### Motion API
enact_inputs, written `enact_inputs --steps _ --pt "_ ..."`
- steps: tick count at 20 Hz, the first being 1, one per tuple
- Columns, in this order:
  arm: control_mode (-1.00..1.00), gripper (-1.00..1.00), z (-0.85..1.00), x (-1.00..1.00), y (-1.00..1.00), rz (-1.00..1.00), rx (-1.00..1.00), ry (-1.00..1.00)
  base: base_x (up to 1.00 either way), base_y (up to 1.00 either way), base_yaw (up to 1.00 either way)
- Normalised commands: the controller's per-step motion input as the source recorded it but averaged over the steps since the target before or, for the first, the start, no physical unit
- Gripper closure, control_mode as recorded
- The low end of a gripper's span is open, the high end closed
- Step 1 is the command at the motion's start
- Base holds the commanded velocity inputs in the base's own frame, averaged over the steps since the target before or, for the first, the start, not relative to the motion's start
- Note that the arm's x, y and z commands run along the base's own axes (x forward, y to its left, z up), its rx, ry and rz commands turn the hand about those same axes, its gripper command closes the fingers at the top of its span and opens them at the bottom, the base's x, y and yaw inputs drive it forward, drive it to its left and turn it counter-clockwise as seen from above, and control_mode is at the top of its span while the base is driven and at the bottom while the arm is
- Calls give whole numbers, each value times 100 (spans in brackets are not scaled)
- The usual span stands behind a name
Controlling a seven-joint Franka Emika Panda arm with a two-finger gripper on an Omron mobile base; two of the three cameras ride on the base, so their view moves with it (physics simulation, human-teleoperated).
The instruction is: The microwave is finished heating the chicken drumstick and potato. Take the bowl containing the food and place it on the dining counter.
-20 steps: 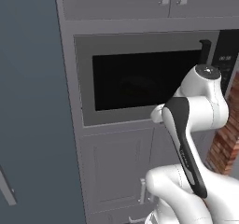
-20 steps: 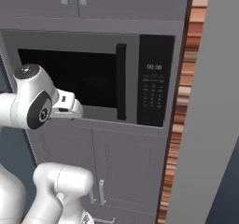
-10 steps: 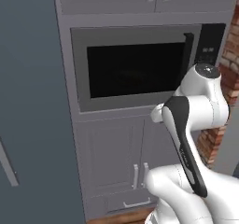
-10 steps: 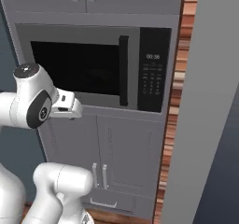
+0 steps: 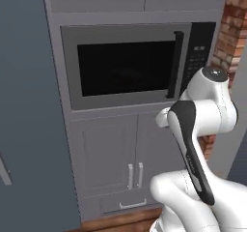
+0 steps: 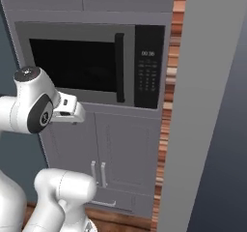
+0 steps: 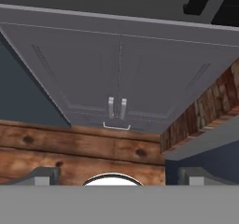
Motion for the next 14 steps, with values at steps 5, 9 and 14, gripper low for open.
enact_inputs --steps 5,9,14 --pt "100 -100 0 0 0 0 0 0 -10 -42 0" --pt "100 -100 0 0 0 0 0 0 -8 -44 0" --pt "100 -100 0 0 0 0 0 0 -38 -33 0"
